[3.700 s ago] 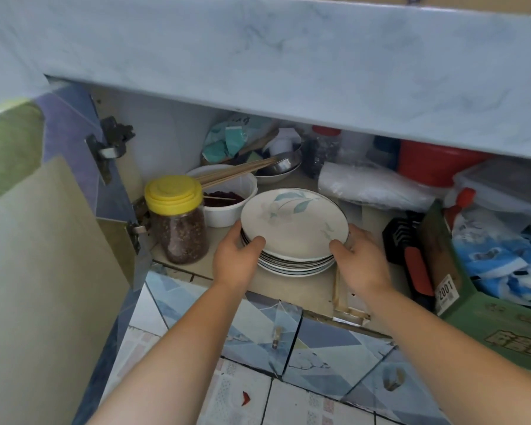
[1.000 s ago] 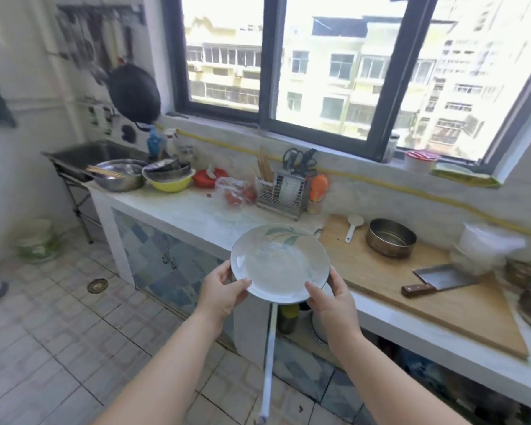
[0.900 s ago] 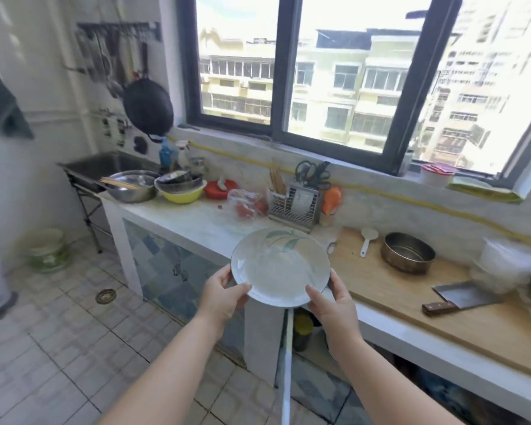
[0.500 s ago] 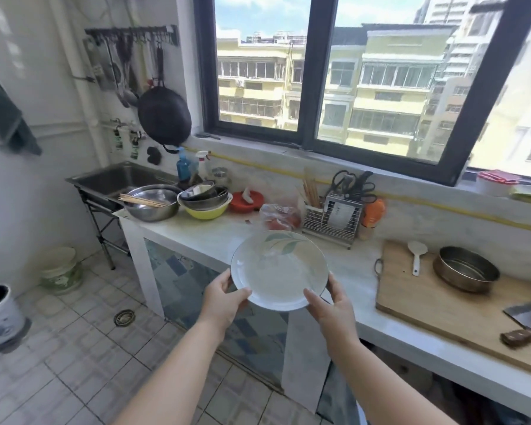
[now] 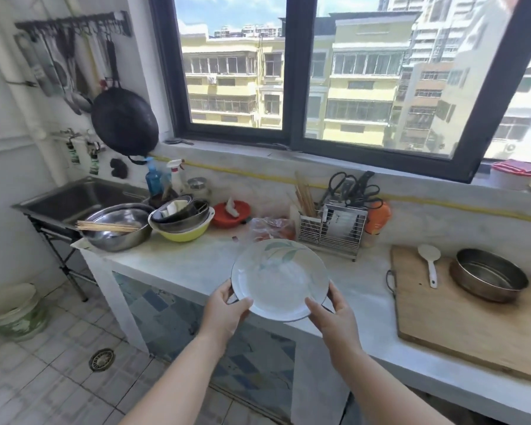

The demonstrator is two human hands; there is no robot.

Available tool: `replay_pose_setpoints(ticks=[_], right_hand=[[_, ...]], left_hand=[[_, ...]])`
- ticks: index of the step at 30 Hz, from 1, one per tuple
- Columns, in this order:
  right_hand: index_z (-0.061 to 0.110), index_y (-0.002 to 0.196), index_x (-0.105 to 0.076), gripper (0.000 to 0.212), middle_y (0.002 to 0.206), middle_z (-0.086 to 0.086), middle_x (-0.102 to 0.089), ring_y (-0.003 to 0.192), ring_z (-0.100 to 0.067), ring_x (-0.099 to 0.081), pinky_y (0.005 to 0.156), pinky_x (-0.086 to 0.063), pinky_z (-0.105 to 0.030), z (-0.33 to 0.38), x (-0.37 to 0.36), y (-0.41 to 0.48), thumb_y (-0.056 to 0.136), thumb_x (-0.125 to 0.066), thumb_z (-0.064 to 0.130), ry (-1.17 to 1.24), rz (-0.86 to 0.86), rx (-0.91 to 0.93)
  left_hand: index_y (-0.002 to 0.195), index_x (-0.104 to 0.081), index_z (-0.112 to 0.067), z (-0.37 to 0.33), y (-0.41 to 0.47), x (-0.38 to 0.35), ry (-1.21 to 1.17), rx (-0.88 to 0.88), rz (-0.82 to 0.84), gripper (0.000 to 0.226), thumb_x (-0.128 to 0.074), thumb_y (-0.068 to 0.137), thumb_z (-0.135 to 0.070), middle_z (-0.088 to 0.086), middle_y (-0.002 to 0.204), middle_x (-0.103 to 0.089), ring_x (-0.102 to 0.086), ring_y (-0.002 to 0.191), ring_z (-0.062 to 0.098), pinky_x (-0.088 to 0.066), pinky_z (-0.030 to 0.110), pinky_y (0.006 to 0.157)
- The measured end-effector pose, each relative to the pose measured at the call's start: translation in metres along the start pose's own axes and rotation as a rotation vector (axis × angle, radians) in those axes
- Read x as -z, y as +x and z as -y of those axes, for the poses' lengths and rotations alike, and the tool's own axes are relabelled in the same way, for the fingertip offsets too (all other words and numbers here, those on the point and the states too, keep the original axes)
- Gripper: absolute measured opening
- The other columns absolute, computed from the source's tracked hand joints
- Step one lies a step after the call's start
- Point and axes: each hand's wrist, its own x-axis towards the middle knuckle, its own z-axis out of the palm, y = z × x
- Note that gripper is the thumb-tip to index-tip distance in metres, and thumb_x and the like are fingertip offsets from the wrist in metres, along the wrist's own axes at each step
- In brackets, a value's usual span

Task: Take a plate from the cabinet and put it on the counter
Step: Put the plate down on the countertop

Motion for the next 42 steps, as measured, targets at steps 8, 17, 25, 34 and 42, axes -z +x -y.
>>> replay_pose_setpoints(ticks=[8,17,25,34,42], right_hand=[[0.034,0.129,-0.05,0.057,0.117,0.018,-0.058,0.099,-0.011,-0.064,0.076,-0.055,-0.026,-0.015,0.021,0.122,0.08,-0.068,0.01,0.007,-0.132,-0.066],[0.041,0.123,-0.051,0.055,0.119,0.019,-0.058,0.103,-0.012,-0.062,0.094,-0.049,-0.045,-0.052,0.048,0.183,0.08,-0.067,0.011,-0.072,-0.264,-0.159],[0.038,0.132,-0.045,0.062,0.113,0.029,-0.056,0.097,0.0,-0.06,0.086,-0.048,-0.032,-0.093,0.059,0.207,0.082,-0.065,0.007,-0.103,-0.392,-0.228],[0.036,0.133,-0.045,0.061,0.124,0.014,-0.058,0.104,-0.008,-0.06,0.084,-0.048,-0.03,-0.13,0.058,0.225,0.083,-0.063,0.007,-0.116,-0.462,-0.272],[0.035,0.132,-0.046,0.061,0.113,0.023,-0.058,0.106,-0.012,-0.059,0.08,-0.049,-0.025,-0.148,0.053,0.235,0.082,-0.064,0.007,-0.119,-0.501,-0.294]], left_hand=[[0.108,-0.06,-0.025,0.014,0.131,-0.058,0.062,0.069,0.065,0.043,-0.062,0.077,0.005,-0.007,0.114,-0.064,-0.065,0.094,0.015,-0.055,0.018,0.062],[0.105,-0.06,-0.034,0.066,0.211,-0.098,0.14,0.172,0.125,0.049,-0.062,0.071,0.002,-0.015,0.109,-0.061,-0.062,0.094,0.007,-0.055,0.022,0.062],[0.102,-0.058,-0.046,0.119,0.254,-0.114,0.25,0.256,0.182,0.056,-0.064,0.068,-0.001,-0.016,0.11,-0.06,-0.059,0.105,0.016,-0.055,0.044,0.087],[0.121,-0.058,-0.034,0.153,0.285,-0.116,0.342,0.278,0.228,0.06,-0.065,0.069,-0.004,-0.012,0.114,-0.062,-0.055,0.095,-0.005,-0.053,0.035,0.088],[0.12,-0.057,-0.035,0.169,0.3,-0.11,0.372,0.301,0.271,0.058,-0.066,0.071,-0.005,-0.012,0.113,-0.062,-0.054,0.106,0.007,-0.049,0.035,0.087]])
